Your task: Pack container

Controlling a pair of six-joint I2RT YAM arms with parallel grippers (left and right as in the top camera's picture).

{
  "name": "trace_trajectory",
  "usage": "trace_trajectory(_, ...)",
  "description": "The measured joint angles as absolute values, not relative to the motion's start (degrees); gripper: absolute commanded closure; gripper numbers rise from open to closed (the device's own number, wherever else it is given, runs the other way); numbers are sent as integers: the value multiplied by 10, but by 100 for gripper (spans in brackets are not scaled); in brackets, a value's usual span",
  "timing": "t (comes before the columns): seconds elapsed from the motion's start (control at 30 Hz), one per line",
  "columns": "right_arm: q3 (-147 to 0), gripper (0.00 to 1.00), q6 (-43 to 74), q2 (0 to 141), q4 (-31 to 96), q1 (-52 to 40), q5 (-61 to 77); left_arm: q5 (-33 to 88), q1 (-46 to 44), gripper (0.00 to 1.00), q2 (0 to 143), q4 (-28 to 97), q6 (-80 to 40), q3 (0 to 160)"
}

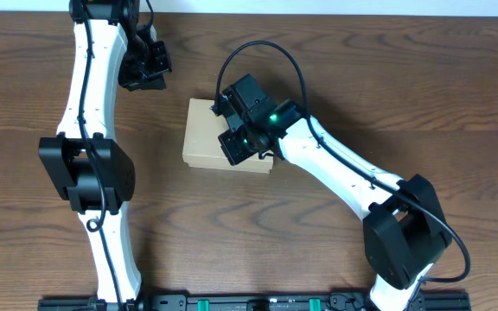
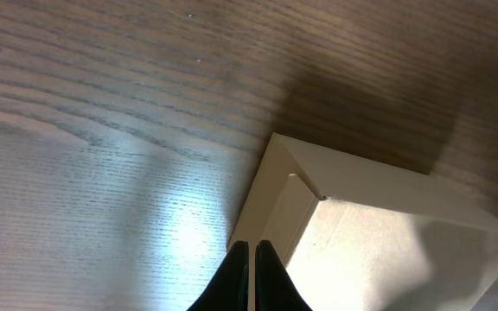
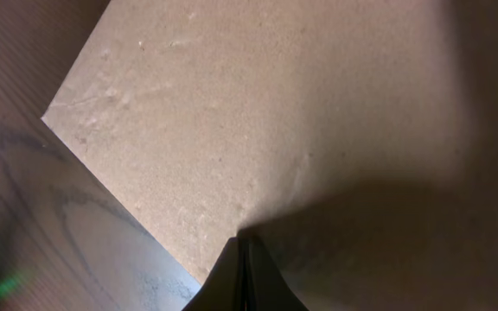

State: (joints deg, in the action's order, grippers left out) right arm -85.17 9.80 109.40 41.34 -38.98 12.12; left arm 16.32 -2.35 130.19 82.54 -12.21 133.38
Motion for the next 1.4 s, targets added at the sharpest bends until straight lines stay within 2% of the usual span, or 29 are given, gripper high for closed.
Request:
trace_trajectory(0.17, -852, 99, 97, 1094, 407, -390, 122, 161, -23, 94, 1302, 834, -122, 1334)
trace_trajectory(0.2, -852, 94, 96, 1093, 407, -390, 122, 160, -23, 94, 1302, 839, -122, 1336)
trace_trajectory(0.27, -851, 56, 94, 1091, 406, -390, 124, 159, -23, 95, 1303, 849, -122, 1346)
trace_trajectory(0.33, -851, 2, 92, 1085, 405, -393, 126, 158, -23, 82, 1304, 860, -121, 1362)
trace_trajectory(0.37, -851, 1, 91, 1081, 405, -395, 125, 158, -23, 70, 1305, 866, -123, 1371)
trace_trajectory(0.4, -850, 1, 89, 1077, 405, -396, 123, 157, -23, 50, 1305, 875, -120, 1381)
trace_trajectory(0.43, -849, 1, 88, 1070, 404, -396, 121, 156, -23, 21, 1305, 885, -122, 1394)
trace_trajectory(0.47, -849, 1, 85, 1064, 403, -396, 119, 156, -24, 4, 1305, 892, -123, 1406)
trace_trajectory(0.77, -847, 1, 64, 973, 382, -395, 93, 159, -23, 5, 1305, 923, -124, 1497)
trace_trajectory(1.0, -847, 1, 47, 894, 437, -351, 86, 196, -24, 5, 1294, 923, -119, 1498)
trace_trajectory(1.4, -834, 1, -31, 715, 561, -204, 76, 196, -25, 5, 1077, 923, -74, 1498)
